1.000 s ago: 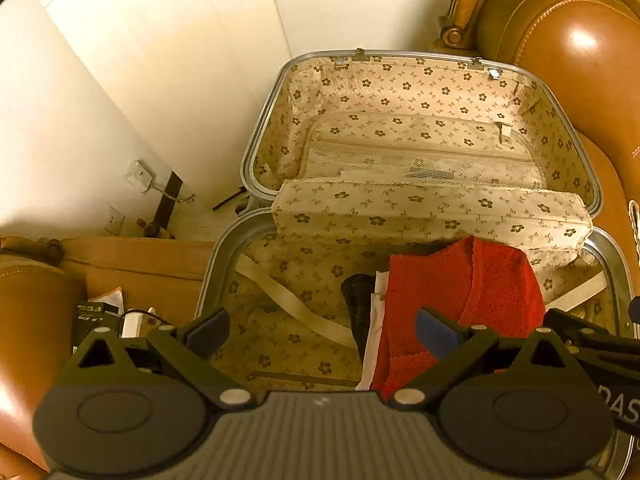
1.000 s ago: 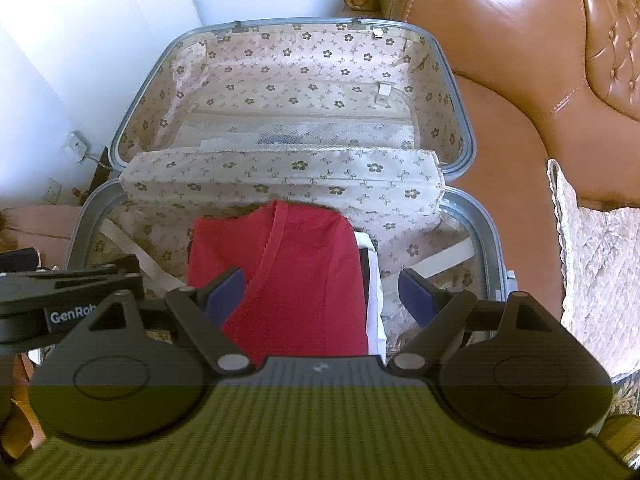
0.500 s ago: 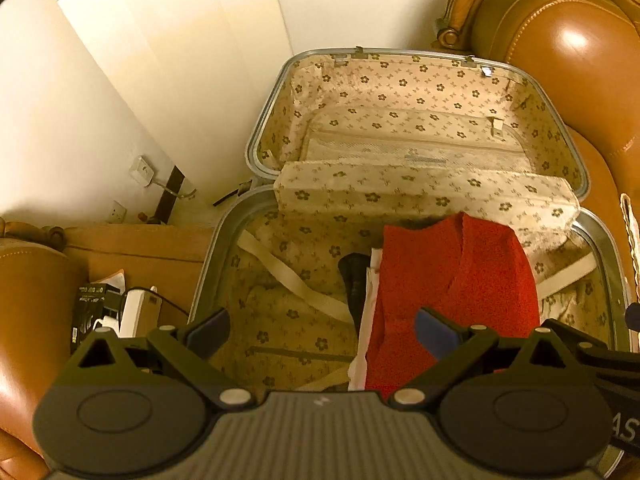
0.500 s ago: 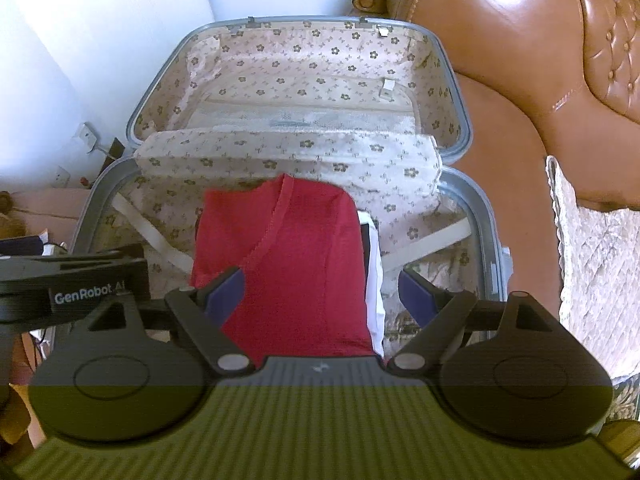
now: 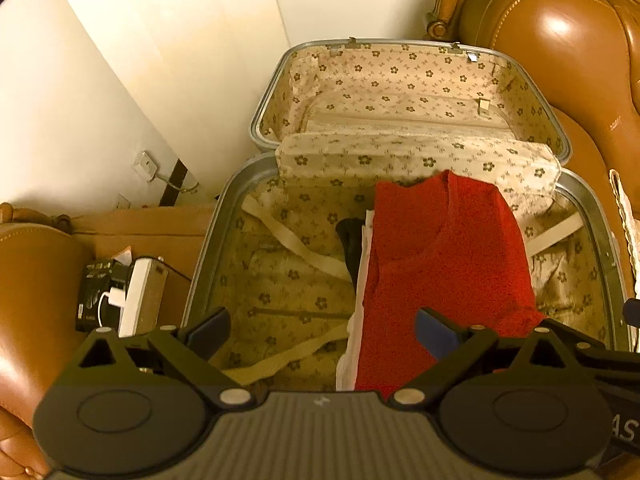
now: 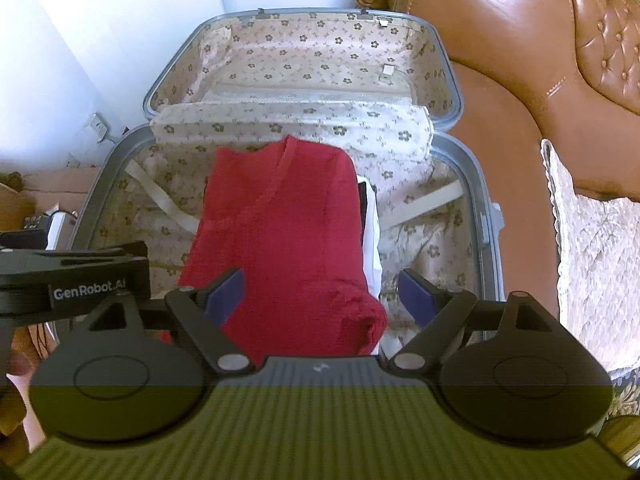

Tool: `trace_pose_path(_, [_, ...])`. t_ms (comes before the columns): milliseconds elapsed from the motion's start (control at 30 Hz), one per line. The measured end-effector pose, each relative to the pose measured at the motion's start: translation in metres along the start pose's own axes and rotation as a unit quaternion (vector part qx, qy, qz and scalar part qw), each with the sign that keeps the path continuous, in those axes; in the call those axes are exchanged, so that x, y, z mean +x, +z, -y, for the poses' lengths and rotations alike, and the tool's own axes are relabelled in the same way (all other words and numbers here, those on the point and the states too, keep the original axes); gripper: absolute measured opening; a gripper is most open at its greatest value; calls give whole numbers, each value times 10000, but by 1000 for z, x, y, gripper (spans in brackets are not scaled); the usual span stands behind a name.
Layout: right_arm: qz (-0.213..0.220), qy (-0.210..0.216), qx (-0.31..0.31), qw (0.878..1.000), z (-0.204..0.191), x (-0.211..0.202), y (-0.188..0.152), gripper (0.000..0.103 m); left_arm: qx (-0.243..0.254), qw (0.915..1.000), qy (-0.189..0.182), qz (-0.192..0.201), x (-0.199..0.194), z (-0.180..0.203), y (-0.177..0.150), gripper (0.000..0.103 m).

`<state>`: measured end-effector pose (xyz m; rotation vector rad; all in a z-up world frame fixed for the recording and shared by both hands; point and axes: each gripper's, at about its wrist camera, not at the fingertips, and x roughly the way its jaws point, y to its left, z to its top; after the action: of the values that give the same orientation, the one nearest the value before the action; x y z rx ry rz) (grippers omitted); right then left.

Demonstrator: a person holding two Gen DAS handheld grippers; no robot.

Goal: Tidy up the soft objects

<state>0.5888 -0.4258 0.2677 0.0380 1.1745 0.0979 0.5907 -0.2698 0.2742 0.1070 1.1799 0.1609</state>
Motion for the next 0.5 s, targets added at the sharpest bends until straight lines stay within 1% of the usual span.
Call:
trace_pose_path(100, [-10,17,35,10000,1,-5,-10,92,19,10000,-64,12,-4,0,-8,100])
trace_pose_path(500, [-9,16,172,9999,8,-20,-52,92,118,9999,-99,36,-17,6,-46,101])
